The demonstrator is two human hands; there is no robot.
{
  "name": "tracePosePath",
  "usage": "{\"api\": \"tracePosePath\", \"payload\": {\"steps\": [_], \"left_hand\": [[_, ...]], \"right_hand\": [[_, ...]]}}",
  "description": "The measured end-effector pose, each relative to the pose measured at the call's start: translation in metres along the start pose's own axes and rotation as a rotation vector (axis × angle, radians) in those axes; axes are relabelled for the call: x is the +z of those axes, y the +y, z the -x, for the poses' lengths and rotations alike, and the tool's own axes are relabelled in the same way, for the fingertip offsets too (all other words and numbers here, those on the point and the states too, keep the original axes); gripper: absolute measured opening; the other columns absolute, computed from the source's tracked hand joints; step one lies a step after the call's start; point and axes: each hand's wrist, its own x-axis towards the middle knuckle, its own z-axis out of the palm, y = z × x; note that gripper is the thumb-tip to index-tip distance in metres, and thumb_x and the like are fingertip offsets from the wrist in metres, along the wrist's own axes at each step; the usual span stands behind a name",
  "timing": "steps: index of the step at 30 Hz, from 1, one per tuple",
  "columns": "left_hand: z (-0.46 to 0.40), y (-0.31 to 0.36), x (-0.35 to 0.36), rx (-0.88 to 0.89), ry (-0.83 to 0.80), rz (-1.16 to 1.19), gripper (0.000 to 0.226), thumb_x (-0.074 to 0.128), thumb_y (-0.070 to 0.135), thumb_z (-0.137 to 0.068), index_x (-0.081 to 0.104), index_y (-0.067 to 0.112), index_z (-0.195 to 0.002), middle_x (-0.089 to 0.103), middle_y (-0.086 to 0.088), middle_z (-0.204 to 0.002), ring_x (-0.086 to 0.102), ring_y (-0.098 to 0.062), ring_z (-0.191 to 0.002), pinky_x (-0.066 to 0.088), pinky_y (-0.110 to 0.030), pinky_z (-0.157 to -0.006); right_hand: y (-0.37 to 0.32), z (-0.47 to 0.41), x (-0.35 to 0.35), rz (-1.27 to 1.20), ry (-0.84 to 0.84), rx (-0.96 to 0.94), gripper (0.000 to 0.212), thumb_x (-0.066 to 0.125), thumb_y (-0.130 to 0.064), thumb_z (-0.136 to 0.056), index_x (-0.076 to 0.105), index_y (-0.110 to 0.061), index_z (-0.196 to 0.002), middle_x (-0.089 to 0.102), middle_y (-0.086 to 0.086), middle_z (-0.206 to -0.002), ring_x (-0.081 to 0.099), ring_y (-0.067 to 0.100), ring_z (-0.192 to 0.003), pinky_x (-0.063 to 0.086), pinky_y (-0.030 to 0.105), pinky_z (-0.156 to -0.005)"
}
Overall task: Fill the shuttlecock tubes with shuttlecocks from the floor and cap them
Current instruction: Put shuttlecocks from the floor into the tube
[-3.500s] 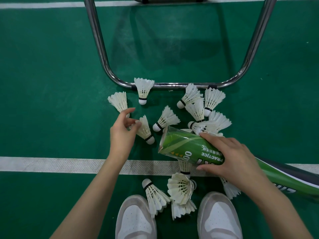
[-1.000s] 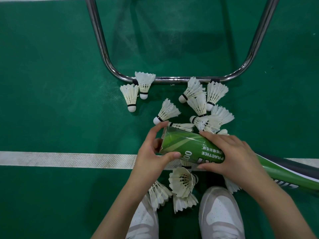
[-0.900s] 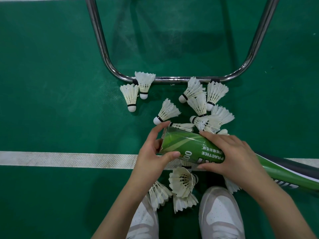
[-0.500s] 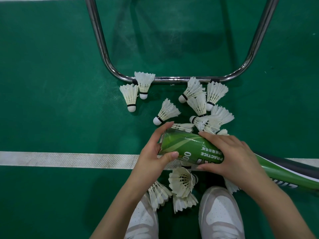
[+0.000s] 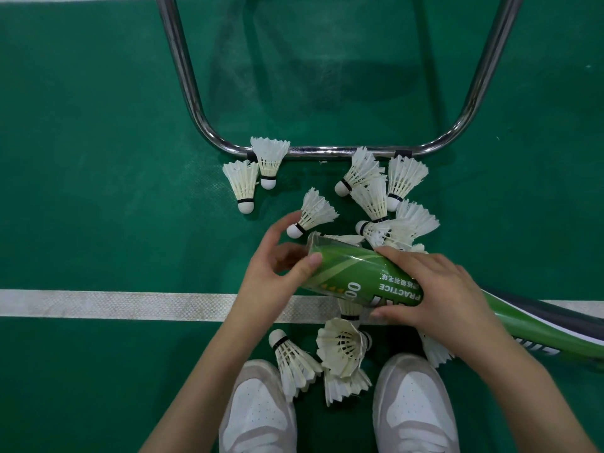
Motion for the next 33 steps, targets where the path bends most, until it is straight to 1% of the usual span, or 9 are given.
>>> {"api": "tracePosePath", "payload": {"steps": [3, 6, 12, 18, 22, 25, 29, 31, 33], "left_hand": [[-0.021, 0.008, -0.002, 0.050, 0.024, -0.029, 0.039, 0.062, 0.020, -0.087, 0.047, 0.035, -0.121, 0.067, -0.006, -0.086, 0.061, -0.003, -0.077, 0.045, -0.009, -0.072], [-0.047, 0.008, -0.002, 0.093, 0.040, -0.123, 0.038, 0.061, 0.013, -0.090, 0.048, 0.034, -0.120, 0.067, 0.000, -0.086, 0.059, -0.005, -0.080, 0.043, -0.011, -0.076], [-0.075, -0.004, -0.002, 0.233, -0.085, -0.447, 0.056, 0.051, -0.007, -0.089, 0.045, 0.027, -0.133, 0.062, 0.015, -0.105, 0.055, -0.001, -0.107, 0.042, -0.016, -0.093], [-0.091, -0.010, 0.000, 0.344, -0.173, -0.789, 0.066, 0.046, -0.012, -0.087, 0.040, 0.024, -0.141, 0.052, 0.001, -0.137, 0.038, -0.014, -0.133, 0.025, -0.020, -0.109], [-0.094, -0.009, 0.000, 0.406, -0.105, -0.851, 0.059, 0.055, -0.009, -0.084, 0.048, 0.019, -0.135, 0.063, -0.001, -0.118, 0.055, -0.019, -0.112, 0.034, -0.024, -0.097], [-0.095, -0.008, -0.001, 0.409, -0.063, -0.836, 0.054, 0.060, -0.004, -0.084, 0.051, 0.020, -0.132, 0.065, 0.001, -0.103, 0.058, -0.021, -0.097, 0.041, -0.030, -0.088], [-0.092, -0.004, 0.000, 0.392, -0.049, -0.800, 0.049, 0.062, 0.002, -0.086, 0.052, 0.020, -0.130, 0.065, 0.001, -0.095, 0.047, 0.006, -0.064, 0.034, -0.023, -0.075], [-0.091, -0.001, -0.001, 0.396, -0.035, -0.796, 0.048, 0.063, 0.004, -0.086, 0.053, 0.021, -0.130, 0.064, 0.003, -0.091, 0.046, 0.010, -0.061, 0.034, -0.024, -0.076], [-0.089, -0.001, -0.002, 0.414, -0.013, -0.799, 0.047, 0.064, 0.005, -0.086, 0.054, 0.021, -0.128, 0.065, 0.003, -0.087, 0.049, 0.003, -0.070, 0.036, -0.026, -0.084]], "right_hand": [[0.003, 0.000, -0.002, 0.014, 0.010, 0.009, 0.087, 0.057, -0.072, -0.058, 0.024, -0.048, -0.136, 0.047, -0.016, -0.131, 0.038, 0.012, -0.117, 0.029, 0.031, -0.092], [0.008, 0.001, -0.004, -0.026, 0.047, 0.035, 0.090, 0.045, -0.078, -0.052, 0.030, -0.046, -0.135, 0.050, -0.013, -0.129, 0.042, 0.015, -0.115, 0.032, 0.033, -0.091], [0.017, 0.002, -0.003, -0.057, 0.066, 0.052, 0.093, 0.038, -0.082, -0.049, 0.031, -0.046, -0.134, 0.054, -0.010, -0.124, 0.045, 0.017, -0.110, 0.037, 0.038, -0.091], [0.019, 0.002, -0.003, -0.047, 0.063, 0.050, 0.093, 0.037, -0.082, -0.049, 0.031, -0.046, -0.134, 0.053, -0.011, -0.125, 0.044, 0.017, -0.110, 0.035, 0.036, -0.091], [0.020, 0.002, -0.003, -0.047, 0.061, 0.043, 0.092, 0.037, -0.081, -0.050, 0.030, -0.046, -0.135, 0.053, -0.011, -0.125, 0.044, 0.017, -0.111, 0.035, 0.036, -0.090], [0.020, 0.002, -0.003, -0.034, 0.057, 0.045, 0.093, 0.037, -0.081, -0.050, 0.029, -0.045, -0.136, 0.052, -0.012, -0.126, 0.043, 0.017, -0.111, 0.035, 0.036, -0.090], [0.019, 0.003, -0.004, -0.041, 0.058, 0.042, 0.092, 0.039, -0.080, -0.051, 0.029, -0.045, -0.136, 0.052, -0.011, -0.126, 0.043, 0.017, -0.112, 0.033, 0.036, -0.090], [0.019, 0.003, -0.005, -0.031, 0.051, 0.045, 0.092, 0.039, -0.079, -0.051, 0.028, -0.045, -0.136, 0.051, -0.011, -0.127, 0.042, 0.016, -0.112, 0.032, 0.035, -0.091], [0.019, 0.003, -0.005, -0.028, 0.047, 0.046, 0.092, 0.039, -0.079, -0.051, 0.027, -0.046, -0.136, 0.051, -0.012, -0.128, 0.041, 0.016, -0.113, 0.032, 0.035, -0.092]]}}
